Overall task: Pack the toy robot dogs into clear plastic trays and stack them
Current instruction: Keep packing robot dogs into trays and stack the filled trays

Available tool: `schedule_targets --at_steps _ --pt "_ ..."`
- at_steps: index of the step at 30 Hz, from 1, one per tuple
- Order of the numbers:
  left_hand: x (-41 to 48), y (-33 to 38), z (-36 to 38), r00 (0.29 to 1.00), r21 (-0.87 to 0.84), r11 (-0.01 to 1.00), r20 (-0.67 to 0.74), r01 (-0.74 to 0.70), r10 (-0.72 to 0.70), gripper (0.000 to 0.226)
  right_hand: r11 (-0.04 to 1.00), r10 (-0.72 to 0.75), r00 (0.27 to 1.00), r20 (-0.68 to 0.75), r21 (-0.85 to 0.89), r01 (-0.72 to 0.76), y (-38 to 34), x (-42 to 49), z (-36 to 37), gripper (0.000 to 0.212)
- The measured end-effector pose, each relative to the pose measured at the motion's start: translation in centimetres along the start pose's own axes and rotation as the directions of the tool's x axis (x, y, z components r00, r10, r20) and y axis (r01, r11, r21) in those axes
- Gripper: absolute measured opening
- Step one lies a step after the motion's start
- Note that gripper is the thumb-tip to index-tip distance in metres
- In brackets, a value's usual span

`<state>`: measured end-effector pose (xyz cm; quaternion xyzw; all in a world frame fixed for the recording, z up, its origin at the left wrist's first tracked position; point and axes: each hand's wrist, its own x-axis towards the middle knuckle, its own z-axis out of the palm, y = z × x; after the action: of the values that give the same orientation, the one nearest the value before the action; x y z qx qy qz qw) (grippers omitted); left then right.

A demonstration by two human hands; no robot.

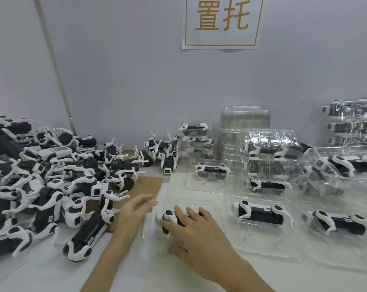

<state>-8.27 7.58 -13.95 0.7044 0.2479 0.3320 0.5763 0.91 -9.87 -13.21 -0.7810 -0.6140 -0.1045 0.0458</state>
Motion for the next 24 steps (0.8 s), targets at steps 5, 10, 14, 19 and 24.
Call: schedule_targets --at_steps 5,10,14,19,24 --pt "0.3 0.4 -1.0 0.977 -0.255 0.966 -0.193 0.035 -0.086 0.03 0.98 -0.028 0.994 -0.109 0.191 0.048 0.2 -0.6 -2.1 0.041" --pt "0.7 0.4 -1.3 0.938 -0.3 0.947 -0.284 0.113 -0.201 0.023 0.972 0.048 0.948 -0.316 0.235 0.028 2.0 -1.2 -6.6 0.041" --pt "0.6 0.3 -0.5 0.965 -0.291 0.951 -0.202 0.104 -0.167 0.026 0.992 0.126 0.963 -0.236 0.06 -0.115 5.8 -3.0 -10.8 0.041" --pt "0.4 0.2 0.5 0.982 -0.223 0.972 -0.148 0.079 -0.114 0.03 0.953 0.292 0.95 -0.11 -0.045 -0.299 10.4 -6.3 -11.4 0.043" --pt "-0.1 -0.1 1.0 0.994 -0.051 0.998 -0.1 0.032 -0.037 0.03 0.913 0.402 0.909 0.112 -0.117 -0.39 13.1 -7.9 -9.5 0.075"
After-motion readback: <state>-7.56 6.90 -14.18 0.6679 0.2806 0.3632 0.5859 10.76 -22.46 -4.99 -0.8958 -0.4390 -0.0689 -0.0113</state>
